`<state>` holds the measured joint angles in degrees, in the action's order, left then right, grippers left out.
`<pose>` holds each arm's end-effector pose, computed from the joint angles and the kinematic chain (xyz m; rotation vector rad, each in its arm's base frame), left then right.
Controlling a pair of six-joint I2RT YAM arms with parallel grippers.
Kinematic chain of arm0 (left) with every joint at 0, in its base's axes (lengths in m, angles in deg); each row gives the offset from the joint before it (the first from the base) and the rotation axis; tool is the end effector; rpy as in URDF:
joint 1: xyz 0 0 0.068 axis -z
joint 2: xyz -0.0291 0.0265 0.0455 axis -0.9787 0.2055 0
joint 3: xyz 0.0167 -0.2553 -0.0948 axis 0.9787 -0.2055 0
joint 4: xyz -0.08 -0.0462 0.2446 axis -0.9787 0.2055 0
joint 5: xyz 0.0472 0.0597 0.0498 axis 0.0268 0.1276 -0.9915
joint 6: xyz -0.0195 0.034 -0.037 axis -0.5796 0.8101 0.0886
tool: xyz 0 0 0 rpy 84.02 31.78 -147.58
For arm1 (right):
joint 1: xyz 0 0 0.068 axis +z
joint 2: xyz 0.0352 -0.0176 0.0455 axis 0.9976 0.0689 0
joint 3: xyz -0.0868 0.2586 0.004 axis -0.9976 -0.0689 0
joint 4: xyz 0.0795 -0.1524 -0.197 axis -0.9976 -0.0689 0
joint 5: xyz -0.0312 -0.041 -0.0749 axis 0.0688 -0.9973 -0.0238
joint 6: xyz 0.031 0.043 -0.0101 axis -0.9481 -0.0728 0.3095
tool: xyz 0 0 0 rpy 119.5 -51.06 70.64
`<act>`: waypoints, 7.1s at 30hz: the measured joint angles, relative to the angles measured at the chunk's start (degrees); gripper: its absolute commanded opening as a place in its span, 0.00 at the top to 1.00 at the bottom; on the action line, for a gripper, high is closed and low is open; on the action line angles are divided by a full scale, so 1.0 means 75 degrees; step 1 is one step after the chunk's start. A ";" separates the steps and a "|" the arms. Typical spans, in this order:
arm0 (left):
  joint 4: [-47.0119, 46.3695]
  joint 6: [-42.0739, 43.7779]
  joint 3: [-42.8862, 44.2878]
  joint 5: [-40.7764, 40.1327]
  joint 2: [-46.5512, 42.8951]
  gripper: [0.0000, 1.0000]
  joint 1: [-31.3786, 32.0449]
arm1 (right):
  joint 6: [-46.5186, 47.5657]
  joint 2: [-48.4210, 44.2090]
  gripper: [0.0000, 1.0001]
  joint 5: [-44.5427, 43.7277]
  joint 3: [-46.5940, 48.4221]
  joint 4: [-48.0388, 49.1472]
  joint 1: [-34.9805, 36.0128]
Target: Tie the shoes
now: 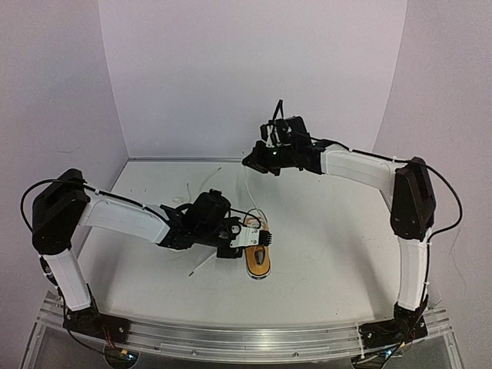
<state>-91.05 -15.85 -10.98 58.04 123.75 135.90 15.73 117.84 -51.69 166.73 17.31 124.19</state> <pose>0.1987 -0.3276 0.1784 1.8183 1.2493 -0.3061 0.3825 0.3160 0.2885 -0.2554 2.1779 1.1579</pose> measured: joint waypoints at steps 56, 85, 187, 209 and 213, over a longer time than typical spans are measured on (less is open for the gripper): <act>-0.0761 -0.0151 -0.0289 -0.0499 -0.0142 1.00 0.0082 | 0.1777 -0.3347 0.42 0.1654 -0.4068 -0.0385 -0.0278; -0.1680 -0.0742 -0.0289 -0.0069 0.0239 1.00 -0.0491 | 0.0618 -0.2691 0.63 0.2363 -0.5948 0.1676 0.0288; 0.6581 -0.0167 0.2999 0.0545 0.0237 1.00 -0.2393 | 0.0452 -0.2210 1.00 0.2205 -0.5604 0.1875 0.0320; 0.6054 -0.1767 0.1309 0.0330 -0.1340 1.00 -0.0019 | 0.0521 -0.2167 1.00 0.2167 -0.5118 0.1837 0.0101; 0.6084 -0.1954 0.1073 0.0348 -0.1167 1.00 0.0189 | 0.0539 -0.2167 1.00 0.2170 -0.5118 0.1825 0.0101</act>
<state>-45.42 -30.51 -2.93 60.65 114.99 137.32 19.78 101.59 -35.41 128.35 30.99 124.95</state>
